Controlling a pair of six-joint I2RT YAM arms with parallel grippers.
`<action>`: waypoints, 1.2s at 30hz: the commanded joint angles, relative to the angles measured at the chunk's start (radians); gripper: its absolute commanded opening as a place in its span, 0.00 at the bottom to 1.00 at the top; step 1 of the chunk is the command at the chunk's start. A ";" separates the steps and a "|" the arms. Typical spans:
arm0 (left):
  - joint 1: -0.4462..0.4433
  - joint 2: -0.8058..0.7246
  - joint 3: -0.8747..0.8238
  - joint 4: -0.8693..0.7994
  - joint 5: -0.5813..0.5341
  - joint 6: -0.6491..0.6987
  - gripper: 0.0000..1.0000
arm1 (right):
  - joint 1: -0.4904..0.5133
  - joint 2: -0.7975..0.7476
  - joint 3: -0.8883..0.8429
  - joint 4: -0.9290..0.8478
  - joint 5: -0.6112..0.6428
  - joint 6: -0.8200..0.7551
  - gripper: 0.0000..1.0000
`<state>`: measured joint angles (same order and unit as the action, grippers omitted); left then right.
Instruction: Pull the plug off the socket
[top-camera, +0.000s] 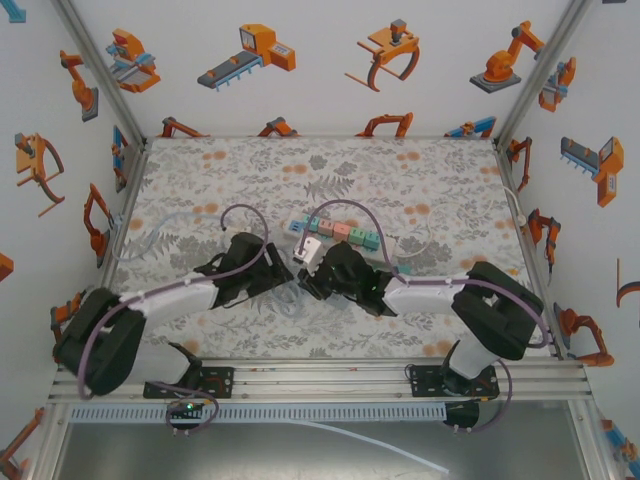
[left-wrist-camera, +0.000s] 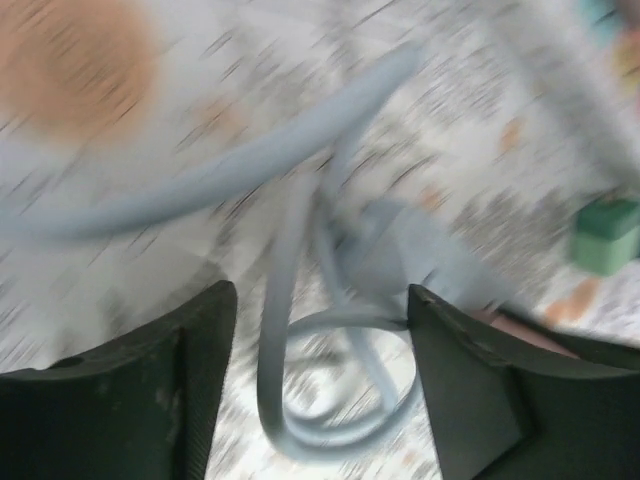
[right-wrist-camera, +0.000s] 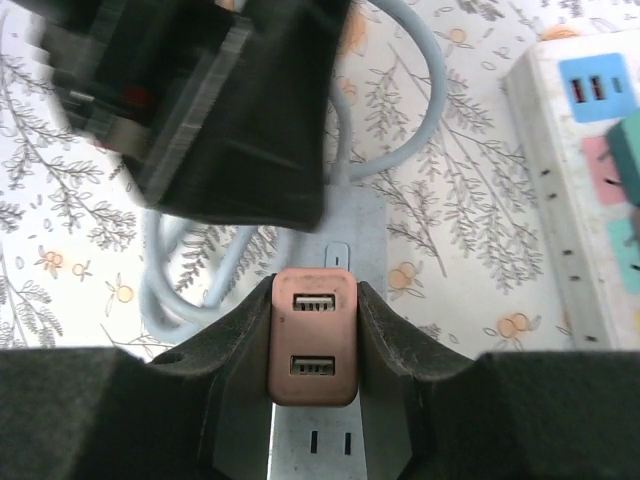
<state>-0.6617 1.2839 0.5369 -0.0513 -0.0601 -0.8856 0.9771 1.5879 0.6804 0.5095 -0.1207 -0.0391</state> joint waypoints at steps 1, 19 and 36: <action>0.014 -0.105 0.020 -0.527 -0.089 0.067 0.72 | 0.006 0.022 0.005 0.096 -0.043 0.049 0.16; 0.172 -0.103 0.133 -0.478 0.231 -0.019 0.76 | 0.048 0.017 0.462 -0.857 0.046 -0.090 0.58; 0.180 0.073 0.138 -0.336 0.323 -0.024 0.74 | 0.079 0.151 0.498 -0.804 0.063 -0.234 0.44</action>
<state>-0.4835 1.3331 0.6735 -0.4007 0.2363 -0.9024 1.0492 1.7184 1.1587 -0.3244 -0.0841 -0.2443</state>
